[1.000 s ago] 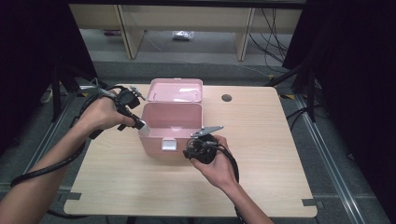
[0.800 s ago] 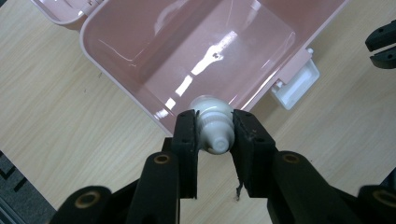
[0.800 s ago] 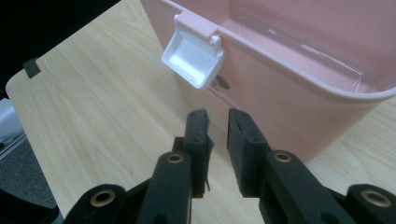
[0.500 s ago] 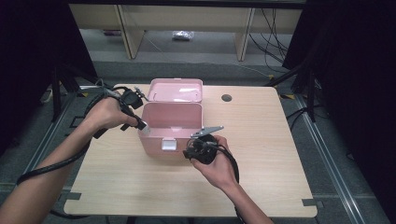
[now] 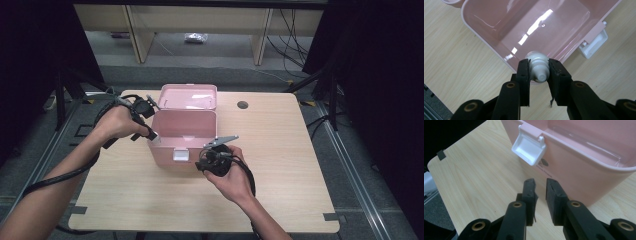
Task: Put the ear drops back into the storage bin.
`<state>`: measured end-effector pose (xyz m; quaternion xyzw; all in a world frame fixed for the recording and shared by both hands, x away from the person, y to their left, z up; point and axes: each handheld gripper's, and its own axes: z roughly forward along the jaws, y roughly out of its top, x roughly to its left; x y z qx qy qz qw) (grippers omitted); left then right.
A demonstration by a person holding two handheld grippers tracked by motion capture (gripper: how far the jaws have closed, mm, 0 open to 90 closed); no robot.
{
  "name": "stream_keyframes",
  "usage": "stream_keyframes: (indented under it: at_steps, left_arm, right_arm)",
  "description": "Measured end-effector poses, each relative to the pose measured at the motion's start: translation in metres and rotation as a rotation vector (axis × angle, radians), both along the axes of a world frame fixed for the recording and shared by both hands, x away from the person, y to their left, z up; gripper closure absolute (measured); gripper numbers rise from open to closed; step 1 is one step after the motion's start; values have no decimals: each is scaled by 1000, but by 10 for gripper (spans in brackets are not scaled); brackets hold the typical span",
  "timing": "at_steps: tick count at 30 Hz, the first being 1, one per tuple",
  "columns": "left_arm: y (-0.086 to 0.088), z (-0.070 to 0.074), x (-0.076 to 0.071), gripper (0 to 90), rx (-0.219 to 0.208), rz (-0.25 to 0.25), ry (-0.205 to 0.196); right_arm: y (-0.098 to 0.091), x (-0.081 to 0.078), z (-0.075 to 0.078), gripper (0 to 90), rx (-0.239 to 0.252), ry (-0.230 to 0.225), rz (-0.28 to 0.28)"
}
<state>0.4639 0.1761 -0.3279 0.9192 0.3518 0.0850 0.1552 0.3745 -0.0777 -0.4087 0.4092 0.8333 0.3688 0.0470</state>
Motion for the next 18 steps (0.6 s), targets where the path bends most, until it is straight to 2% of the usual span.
stream_keyframes:
  at_steps: [2, 9, 10, 13, 18]
  left_arm:
    - [0, 0, 1, 712, -6, 6, -3]
    - [-3, -3, 2, 711, 16, 1, 7]
    - [-3, -4, 3, 711, 11, 6, 10]
    - [-4, -6, 4, 712, 22, 1, 11]
    - [-4, -11, 5, 711, 25, 6, 21]
  right_arm:
    - [0, 0, 0, 781, 2, 0, 1]
    - [0, 0, -1, 780, -3, -9, 8]
    - [-1, 1, -2, 780, -11, -22, 13]
    - [0, -1, -1, 780, -1, -2, 5]
    - [1, -1, -2, 779, 2, -3, 10]
